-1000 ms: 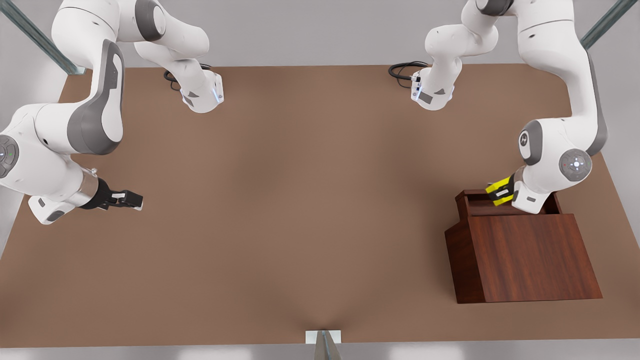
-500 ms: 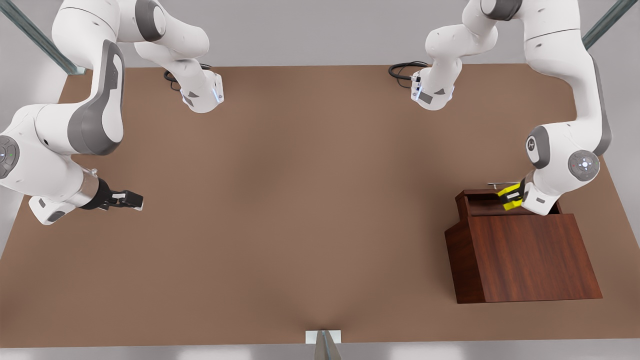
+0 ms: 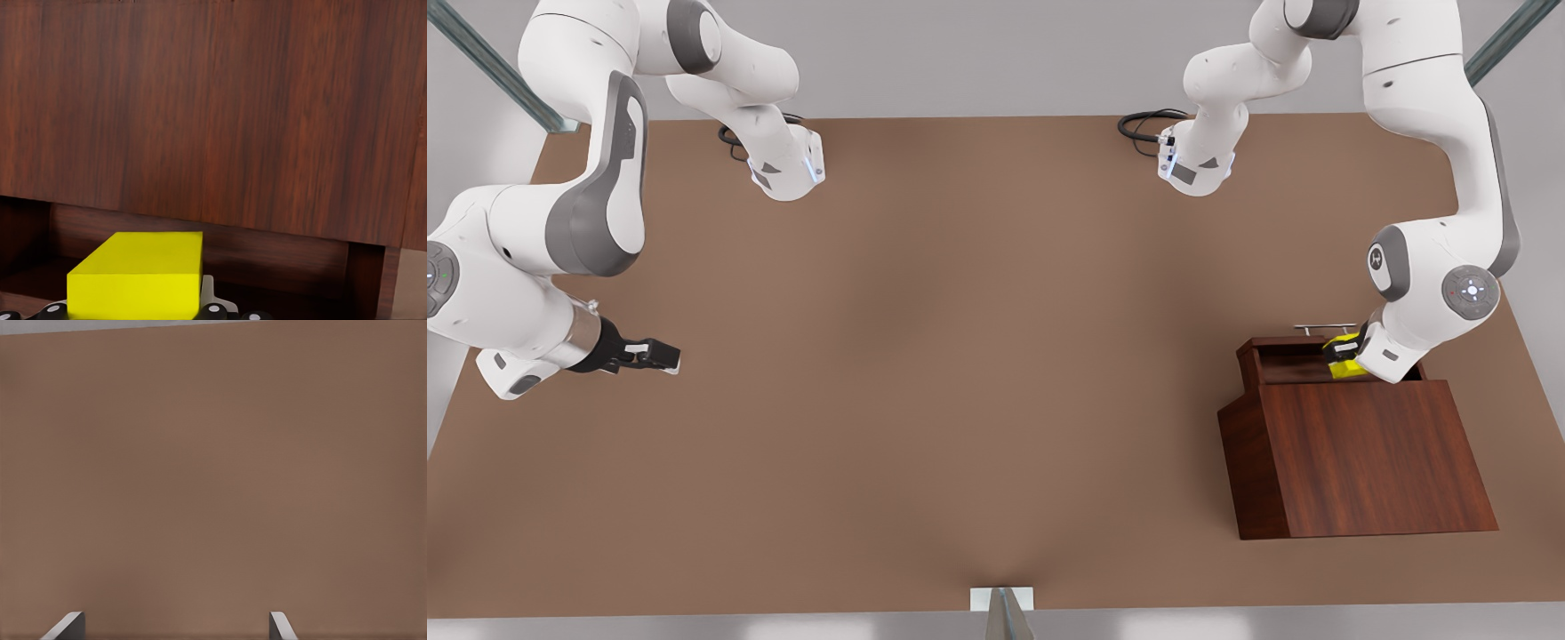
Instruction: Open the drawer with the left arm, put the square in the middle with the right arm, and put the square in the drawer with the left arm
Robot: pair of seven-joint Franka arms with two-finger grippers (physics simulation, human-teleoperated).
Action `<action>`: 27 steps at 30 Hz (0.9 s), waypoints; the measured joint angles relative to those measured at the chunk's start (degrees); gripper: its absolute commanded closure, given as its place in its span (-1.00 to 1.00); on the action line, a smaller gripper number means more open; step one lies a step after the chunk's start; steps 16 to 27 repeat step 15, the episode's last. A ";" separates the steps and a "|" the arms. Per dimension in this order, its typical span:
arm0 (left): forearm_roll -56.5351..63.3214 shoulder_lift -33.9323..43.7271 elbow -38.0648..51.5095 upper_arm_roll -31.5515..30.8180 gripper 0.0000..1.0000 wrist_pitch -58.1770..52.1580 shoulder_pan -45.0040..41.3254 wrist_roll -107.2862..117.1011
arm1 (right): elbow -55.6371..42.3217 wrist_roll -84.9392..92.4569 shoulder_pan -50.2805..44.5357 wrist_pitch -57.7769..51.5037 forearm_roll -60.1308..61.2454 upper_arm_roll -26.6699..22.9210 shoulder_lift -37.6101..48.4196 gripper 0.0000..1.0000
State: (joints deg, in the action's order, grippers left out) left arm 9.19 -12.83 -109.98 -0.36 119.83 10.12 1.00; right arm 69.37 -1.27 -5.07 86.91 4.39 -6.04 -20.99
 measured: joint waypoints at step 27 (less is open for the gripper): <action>-1.53 3.64 30.31 -11.87 -1.00 -26.75 -5.91 -3.33 | -0.08 0.07 0.06 0.00 0.00 -0.10 -0.09 -1.00</action>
